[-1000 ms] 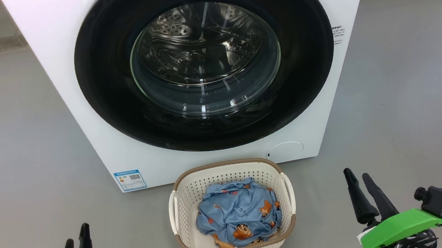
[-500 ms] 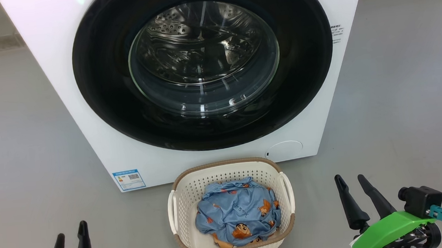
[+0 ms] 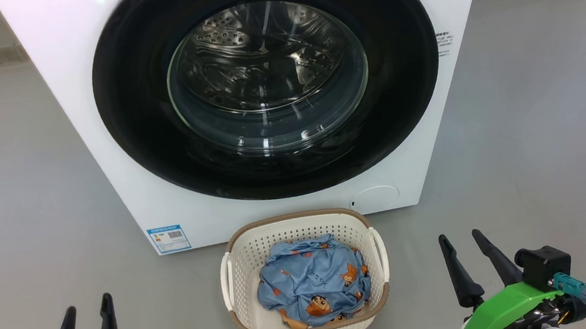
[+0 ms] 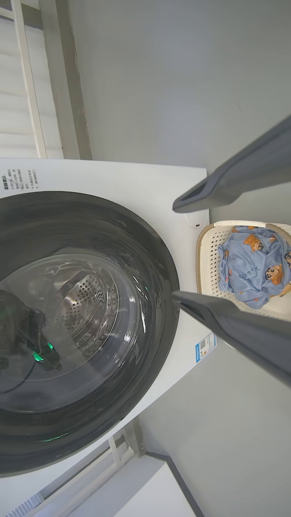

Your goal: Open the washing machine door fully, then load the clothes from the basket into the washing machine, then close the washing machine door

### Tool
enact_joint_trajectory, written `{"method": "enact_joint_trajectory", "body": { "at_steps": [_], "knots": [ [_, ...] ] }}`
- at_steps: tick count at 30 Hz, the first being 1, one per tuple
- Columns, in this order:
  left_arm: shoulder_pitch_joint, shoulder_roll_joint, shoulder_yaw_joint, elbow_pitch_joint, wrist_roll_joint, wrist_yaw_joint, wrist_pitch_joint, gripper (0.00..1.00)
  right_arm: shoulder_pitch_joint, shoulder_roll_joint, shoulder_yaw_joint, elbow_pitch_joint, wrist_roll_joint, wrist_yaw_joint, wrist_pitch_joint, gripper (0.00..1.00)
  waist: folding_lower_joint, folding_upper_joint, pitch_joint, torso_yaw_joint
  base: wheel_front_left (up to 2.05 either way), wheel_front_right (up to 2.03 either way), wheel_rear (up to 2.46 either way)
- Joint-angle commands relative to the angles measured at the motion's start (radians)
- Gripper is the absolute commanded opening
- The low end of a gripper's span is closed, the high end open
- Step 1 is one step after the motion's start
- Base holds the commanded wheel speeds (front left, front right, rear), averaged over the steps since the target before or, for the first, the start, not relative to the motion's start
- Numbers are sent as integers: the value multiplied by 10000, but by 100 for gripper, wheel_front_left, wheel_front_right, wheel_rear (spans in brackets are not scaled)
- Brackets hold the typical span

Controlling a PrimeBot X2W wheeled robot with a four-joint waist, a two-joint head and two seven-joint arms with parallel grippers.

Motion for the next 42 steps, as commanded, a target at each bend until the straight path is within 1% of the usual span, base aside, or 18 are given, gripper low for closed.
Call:
{"method": "enact_joint_trajectory", "body": {
  "at_steps": [1, 8, 17, 27, 42],
  "knots": [
    [-313, 324, 337, -209, 318, -20, -158, 100, -376, -13, 231, -205, -323, -9, -160, 100, 0, -1, 0, -8, 0, 0, 0],
    [-283, 359, 442, -307, 1162, -22, -364, 100, -369, 30, 72, -89, -999, -10, -364, 100, 0, -1, -4, -40, 0, 0, 0],
    [-272, 461, 503, -318, 2202, -25, -628, 100, -401, 64, -87, -31, -2413, -10, -627, 100, 0, -1, -7, -83, 0, 0, 0],
    [-227, 520, 558, -352, 3192, -27, -894, 100, -471, 75, -257, 56, -3302, -11, -890, 100, 0, -1, -49, -105, 0, 0, 0],
    [-223, 517, 603, -318, 3128, -27, -897, 100, -450, 79, -365, 92, -3023, -11, -893, 100, 0, -1, -49, -77, 0, 0, 0]
  ]
}}
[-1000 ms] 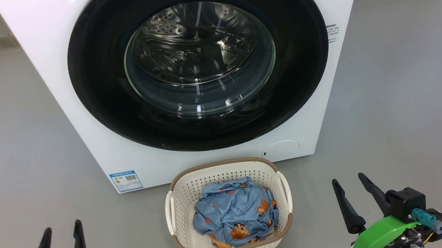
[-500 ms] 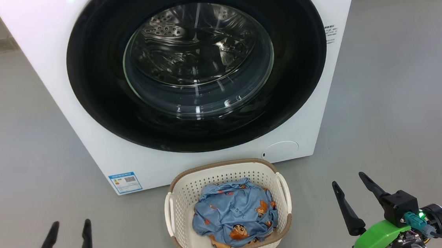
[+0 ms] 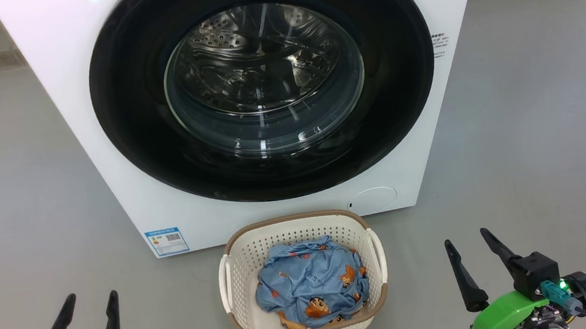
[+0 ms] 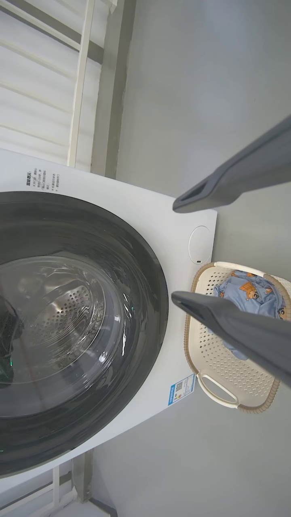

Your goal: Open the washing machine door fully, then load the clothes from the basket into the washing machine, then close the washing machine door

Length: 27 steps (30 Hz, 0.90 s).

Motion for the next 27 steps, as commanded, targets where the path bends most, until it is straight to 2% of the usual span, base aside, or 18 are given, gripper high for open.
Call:
{"method": "enact_joint_trajectory", "body": {
  "at_steps": [1, 15, 27],
  "knots": [
    [-240, 249, 391, -236, 27, -14, -105, 100, -412, 15, 207, -201, 76, -11, -120, 100, 0, 0, -2, 7, 0, 0, 0],
    [-256, 263, 340, -85, -137, -14, -105, 100, -398, 16, 231, -192, 132, -11, -120, 100, 0, 0, 17, -12, 8, 8, -15],
    [-256, 282, 415, -128, -174, -14, -105, 100, -359, 16, 237, -185, 206, -11, -120, 100, 0, 0, 50, -70, 82, 82, -164]
  ]
}}
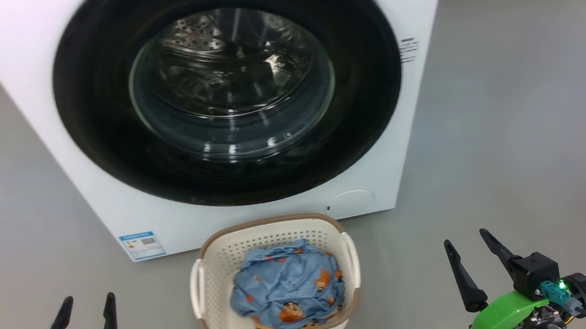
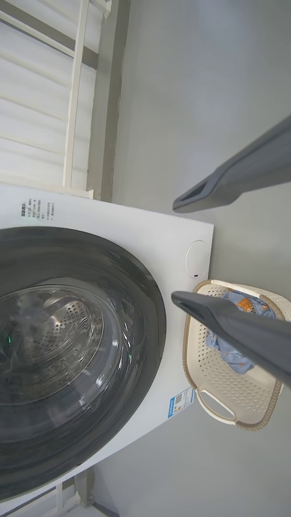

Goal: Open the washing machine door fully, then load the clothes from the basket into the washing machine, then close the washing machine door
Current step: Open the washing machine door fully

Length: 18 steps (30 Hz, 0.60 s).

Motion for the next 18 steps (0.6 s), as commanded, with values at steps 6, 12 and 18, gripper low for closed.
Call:
{"method": "enact_joint_trajectory", "body": {
  "at_steps": [6, 12, 18],
  "knots": [
    [-273, 267, 364, -272, -68, -14, -90, 100, -360, -41, 280, -212, 130, -11, -120, 100, -1, 0, 28, -6, 123, 123, -246],
    [-281, 171, 547, -480, -105, -14, -90, 100, -352, -41, 290, -215, 138, -11, -120, 100, -1, 0, 42, -10, 112, 112, -223],
    [-276, 207, 509, -420, -101, -14, -90, 100, -354, -41, 314, -229, 154, -11, -120, 100, -1, 0, 51, -15, 67, 67, -133]
  ]
}}
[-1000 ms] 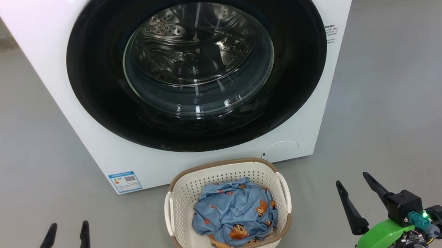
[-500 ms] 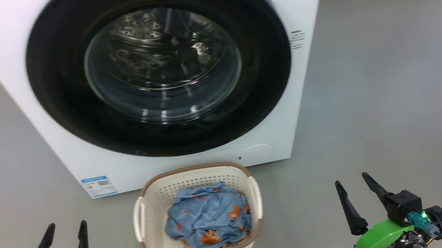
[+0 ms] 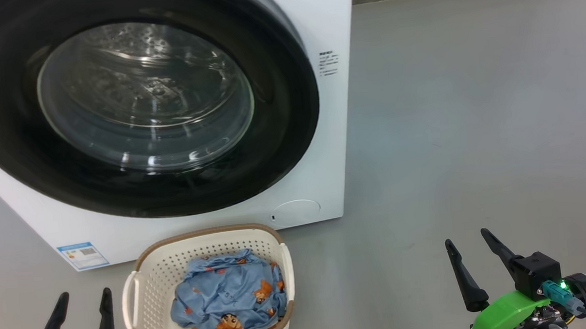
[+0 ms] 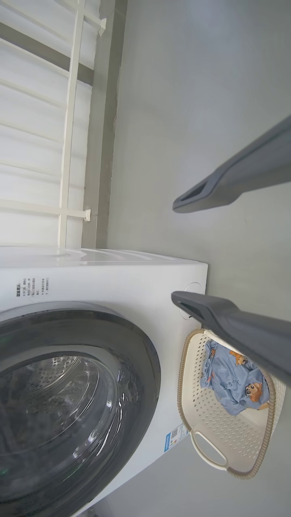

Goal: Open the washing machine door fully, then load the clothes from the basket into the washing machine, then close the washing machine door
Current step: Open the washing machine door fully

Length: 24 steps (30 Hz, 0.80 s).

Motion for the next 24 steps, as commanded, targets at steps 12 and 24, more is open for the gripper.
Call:
{"method": "enact_joint_trajectory", "body": {
  "at_steps": [12, 24],
  "knots": [
    [-268, 272, 332, -193, -74, -14, -67, 100, -343, -16, 339, -314, 126, -11, -120, 100, 0, 0, -15, 14, 10, 10, -19],
    [-232, 209, 343, -207, -89, -14, -67, 100, -327, -16, 269, -384, 185, -11, -120, 100, 0, 0, -29, 40, 0, 0, 0]
  ]
}}
